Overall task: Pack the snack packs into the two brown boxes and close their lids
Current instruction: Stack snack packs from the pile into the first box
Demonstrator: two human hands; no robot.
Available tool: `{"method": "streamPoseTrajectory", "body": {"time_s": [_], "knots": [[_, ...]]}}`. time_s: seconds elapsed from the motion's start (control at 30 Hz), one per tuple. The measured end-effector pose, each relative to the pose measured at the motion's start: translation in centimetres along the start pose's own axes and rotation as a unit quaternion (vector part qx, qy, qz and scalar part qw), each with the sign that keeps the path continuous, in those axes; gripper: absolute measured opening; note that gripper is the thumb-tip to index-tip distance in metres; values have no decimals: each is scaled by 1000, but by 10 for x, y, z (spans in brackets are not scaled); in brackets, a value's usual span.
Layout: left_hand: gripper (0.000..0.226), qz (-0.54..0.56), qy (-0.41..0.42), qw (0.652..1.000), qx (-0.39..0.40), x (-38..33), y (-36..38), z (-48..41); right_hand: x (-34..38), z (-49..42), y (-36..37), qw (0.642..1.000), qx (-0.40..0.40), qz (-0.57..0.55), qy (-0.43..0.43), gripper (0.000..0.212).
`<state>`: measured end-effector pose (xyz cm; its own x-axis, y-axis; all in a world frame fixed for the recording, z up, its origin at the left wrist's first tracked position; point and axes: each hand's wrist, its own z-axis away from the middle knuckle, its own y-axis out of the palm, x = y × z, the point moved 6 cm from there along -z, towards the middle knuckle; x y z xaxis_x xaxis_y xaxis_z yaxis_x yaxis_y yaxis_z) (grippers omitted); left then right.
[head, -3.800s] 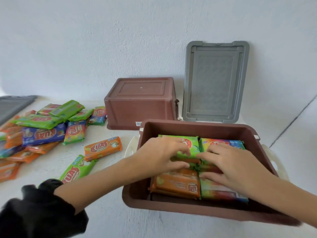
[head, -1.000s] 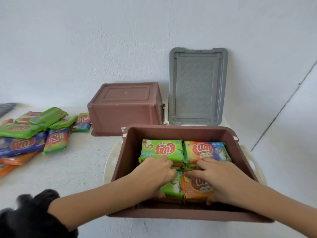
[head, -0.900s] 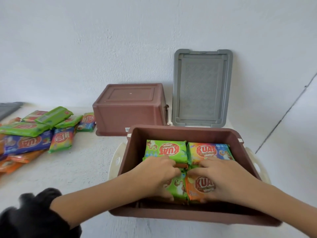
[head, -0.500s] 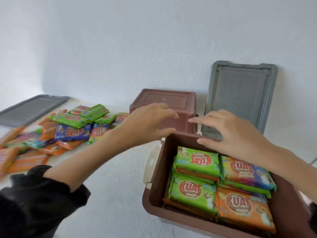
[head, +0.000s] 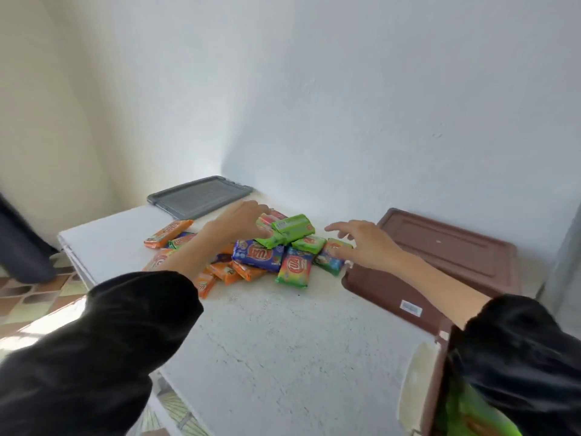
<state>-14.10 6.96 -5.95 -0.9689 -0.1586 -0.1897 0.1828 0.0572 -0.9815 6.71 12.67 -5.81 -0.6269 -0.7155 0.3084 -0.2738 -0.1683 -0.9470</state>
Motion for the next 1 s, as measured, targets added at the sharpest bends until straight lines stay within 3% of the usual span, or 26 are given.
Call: {"method": "streamPoseTrajectory", "body": {"time_s": [0.1,0.23,0.3,0.37,0.5,0.6,0.77,0.9,1.0], "knots": [[71,-5,-6,999,47,31,26,-19,2,-39,48,998,50,1,37,55],[70,-19,34,996,79,47,52,-48,-3,-65,124,975,148,-51,155,104],[69,-62,48,993,89,51,62,-60,-2,-69,144,974,133,-32,183,111],[69,-89,52,990,94,52,66,-66,2,-70,148,973,119,-29,195,108],[74,-114,61,988,87,48,59,-68,3,-63,142,963,190,-45,185,101],[75,-106,64,987,104,50,55,-65,-5,-47,136,962,226,2,155,99],[80,-106,42,982,153,49,58,-65,-5,-40,136,976,173,82,106,94],[65,-120,49,985,114,39,56,-63,-9,-40,118,979,174,44,95,87],[70,-117,68,989,54,28,41,-56,-11,-31,87,982,159,11,99,85]]}}
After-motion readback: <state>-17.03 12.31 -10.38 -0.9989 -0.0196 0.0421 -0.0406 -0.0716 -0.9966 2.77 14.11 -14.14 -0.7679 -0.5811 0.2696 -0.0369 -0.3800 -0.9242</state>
